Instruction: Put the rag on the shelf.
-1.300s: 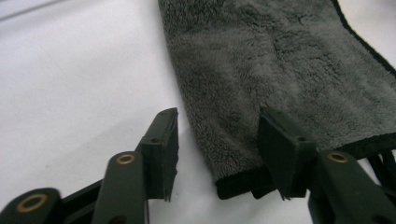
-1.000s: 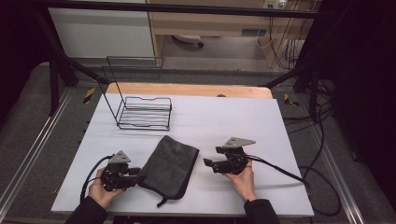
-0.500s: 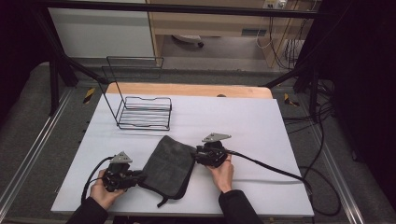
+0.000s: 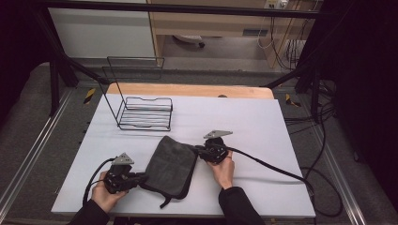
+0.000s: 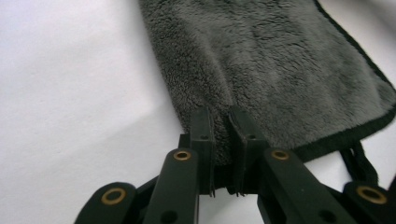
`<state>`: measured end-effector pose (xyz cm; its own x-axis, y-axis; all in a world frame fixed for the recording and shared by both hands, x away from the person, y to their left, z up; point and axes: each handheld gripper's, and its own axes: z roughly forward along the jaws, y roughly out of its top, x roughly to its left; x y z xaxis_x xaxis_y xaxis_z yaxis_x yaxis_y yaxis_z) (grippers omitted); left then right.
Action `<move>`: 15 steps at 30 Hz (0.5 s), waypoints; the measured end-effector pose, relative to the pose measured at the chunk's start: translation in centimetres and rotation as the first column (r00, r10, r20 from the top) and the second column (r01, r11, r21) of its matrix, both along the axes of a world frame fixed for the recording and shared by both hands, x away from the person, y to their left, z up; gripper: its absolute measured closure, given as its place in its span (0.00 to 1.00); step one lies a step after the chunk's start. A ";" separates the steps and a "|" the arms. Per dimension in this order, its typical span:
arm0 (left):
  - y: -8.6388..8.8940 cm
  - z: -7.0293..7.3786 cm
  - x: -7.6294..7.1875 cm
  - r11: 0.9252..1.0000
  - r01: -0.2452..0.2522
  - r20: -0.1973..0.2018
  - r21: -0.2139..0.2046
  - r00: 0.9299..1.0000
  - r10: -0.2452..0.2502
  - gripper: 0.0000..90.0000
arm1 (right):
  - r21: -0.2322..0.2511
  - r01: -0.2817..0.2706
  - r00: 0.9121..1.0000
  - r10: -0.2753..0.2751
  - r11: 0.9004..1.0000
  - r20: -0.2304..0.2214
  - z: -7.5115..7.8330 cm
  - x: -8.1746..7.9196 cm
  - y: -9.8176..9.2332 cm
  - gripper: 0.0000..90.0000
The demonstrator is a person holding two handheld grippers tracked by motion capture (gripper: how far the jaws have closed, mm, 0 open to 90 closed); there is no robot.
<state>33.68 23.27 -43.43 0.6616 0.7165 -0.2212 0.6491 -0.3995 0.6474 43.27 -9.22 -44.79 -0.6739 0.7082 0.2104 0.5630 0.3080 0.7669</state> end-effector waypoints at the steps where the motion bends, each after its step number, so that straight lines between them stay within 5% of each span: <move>1: -0.2 0.1 -0.1 1.000 0.001 0.002 0.001 1.000 -0.001 0.90 | -0.006 -0.002 1.000 0.002 1.000 0.009 0.1 0.2 0.1 0.91; 11: -0.7 0.3 -0.7 1.000 -0.012 0.014 0.009 1.000 0.012 0.89 | -0.046 -0.029 0.999 0.029 0.999 0.016 0.6 1.7 1.2 0.90; 15: -0.5 0.1 -0.6 1.000 -0.026 0.011 0.018 1.000 0.026 0.85 | -0.067 -0.014 0.999 0.016 0.998 0.031 1.0 1.4 0.9 0.71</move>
<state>33.10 22.76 -43.29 0.6452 0.7372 -0.2006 0.6521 -0.3946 0.6474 44.64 -8.32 -43.74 -0.6899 0.7099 0.1414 0.5342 0.3675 0.7613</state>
